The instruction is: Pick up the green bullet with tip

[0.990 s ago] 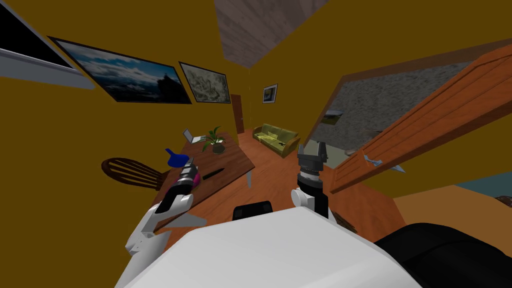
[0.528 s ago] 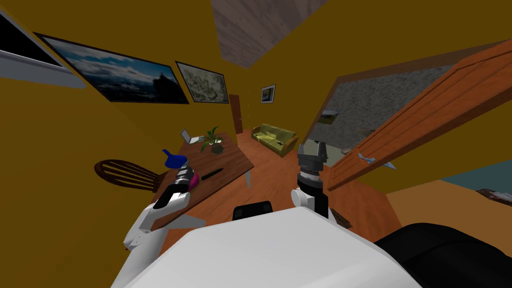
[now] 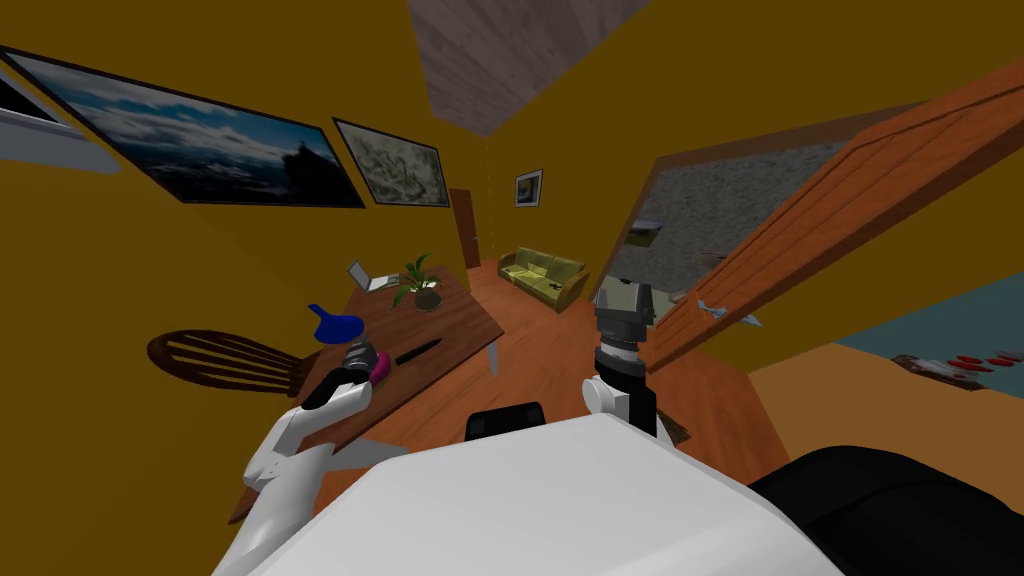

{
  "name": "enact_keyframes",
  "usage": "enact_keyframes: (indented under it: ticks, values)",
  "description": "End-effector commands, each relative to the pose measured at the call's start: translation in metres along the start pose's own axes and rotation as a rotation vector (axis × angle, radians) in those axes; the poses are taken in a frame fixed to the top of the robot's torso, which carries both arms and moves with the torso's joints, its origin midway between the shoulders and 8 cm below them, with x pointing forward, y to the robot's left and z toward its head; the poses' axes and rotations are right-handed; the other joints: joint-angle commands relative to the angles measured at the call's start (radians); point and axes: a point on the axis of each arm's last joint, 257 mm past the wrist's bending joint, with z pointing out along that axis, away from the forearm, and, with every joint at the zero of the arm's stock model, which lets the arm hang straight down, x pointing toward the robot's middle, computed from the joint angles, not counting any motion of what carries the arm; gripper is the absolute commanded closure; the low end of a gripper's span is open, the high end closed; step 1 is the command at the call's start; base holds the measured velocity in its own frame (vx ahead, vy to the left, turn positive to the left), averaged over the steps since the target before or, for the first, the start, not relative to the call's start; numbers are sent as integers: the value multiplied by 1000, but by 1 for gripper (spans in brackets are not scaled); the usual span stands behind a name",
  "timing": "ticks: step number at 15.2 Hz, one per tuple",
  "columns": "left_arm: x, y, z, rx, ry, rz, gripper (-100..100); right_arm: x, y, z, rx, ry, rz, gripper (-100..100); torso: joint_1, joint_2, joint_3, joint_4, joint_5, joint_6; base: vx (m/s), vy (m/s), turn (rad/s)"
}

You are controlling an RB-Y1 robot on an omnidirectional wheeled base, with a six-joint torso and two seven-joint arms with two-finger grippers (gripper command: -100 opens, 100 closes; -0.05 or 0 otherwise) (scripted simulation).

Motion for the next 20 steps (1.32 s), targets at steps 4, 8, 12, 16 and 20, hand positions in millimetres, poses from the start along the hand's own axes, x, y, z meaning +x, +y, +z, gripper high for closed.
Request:
enact_keyframes:
  ticks: [4,8,12,16,20]
  values:
    - [-34,35,9,-128,-69,-59,-100,0,0,0,0,0,0,0,0,0,0,0,0,0,3,0,-94]
    - [-47,60,11,-209,-101,-85,-100,0,0,0,0,0,0,0,0,-1,0,0,0,0,10,1,-97]
    - [-66,87,12,-306,-148,-138,-100,0,0,0,0,0,0,0,0,-1,-1,0,0,0,14,0,-115]
    - [-75,107,10,-365,-172,-166,-100,0,0,0,0,0,0,0,0,-2,-1,0,0,0,24,7,-126]
    - [-86,135,5,-460,-210,-218,-100,0,0,0,0,0,0,0,0,-2,-1,0,0,1,27,5,-148]
